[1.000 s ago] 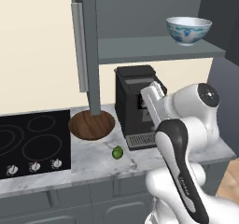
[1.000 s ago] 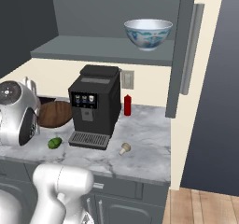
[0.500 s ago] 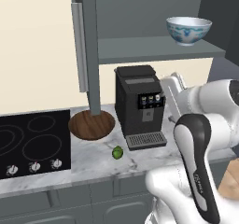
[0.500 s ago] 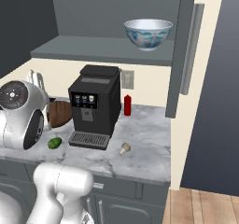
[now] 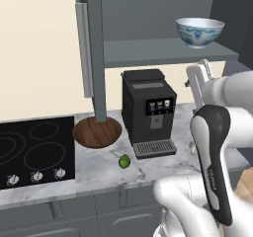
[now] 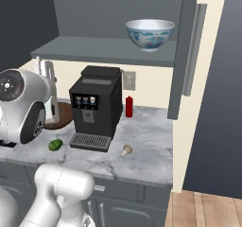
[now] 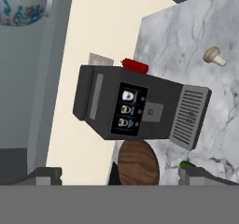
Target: Pick both bowls and place them on the counter. Then place the avocado in one bowl and place the mushroom in the other bowl.
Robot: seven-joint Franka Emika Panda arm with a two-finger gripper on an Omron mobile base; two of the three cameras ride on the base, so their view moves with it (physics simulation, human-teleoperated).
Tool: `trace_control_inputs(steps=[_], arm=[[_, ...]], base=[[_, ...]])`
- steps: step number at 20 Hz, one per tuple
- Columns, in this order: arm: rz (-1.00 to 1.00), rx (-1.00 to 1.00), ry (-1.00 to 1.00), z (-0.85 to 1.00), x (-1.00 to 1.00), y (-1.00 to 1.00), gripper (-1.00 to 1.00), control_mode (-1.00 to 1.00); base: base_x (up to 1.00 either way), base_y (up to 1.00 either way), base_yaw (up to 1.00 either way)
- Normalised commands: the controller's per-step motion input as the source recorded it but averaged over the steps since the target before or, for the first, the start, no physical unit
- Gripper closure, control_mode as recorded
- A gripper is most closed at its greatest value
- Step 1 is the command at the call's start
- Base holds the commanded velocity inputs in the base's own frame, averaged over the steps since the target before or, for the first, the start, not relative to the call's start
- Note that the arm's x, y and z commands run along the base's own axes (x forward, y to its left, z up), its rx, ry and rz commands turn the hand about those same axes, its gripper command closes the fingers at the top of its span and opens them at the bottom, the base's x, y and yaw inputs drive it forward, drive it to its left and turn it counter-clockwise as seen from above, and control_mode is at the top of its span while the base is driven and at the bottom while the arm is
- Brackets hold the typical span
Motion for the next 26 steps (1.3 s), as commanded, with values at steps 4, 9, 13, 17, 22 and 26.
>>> trace_control_inputs(steps=[4,9,13,17,22,26], arm=[[-0.18,0.00,-0.04,0.45,0.00,-0.37,-1.00,-1.00],[-0.21,0.00,-0.04,0.42,0.02,-0.33,-1.00,-1.00],[-0.29,0.00,0.00,0.45,0.13,-0.21,-1.00,-1.00],[-0.37,0.00,-0.13,0.20,0.17,-0.25,-1.00,-1.00],[-0.37,0.00,-0.11,0.32,0.13,-0.20,-1.00,-1.00],[-0.20,-0.01,-0.03,0.07,0.25,-0.19,-1.00,-1.00]], base=[[0.00,0.00,0.00],[0.00,0.00,0.00],[0.00,0.00,0.00],[0.00,0.00,0.00],[0.00,0.00,0.00],[0.00,0.00,0.00]])
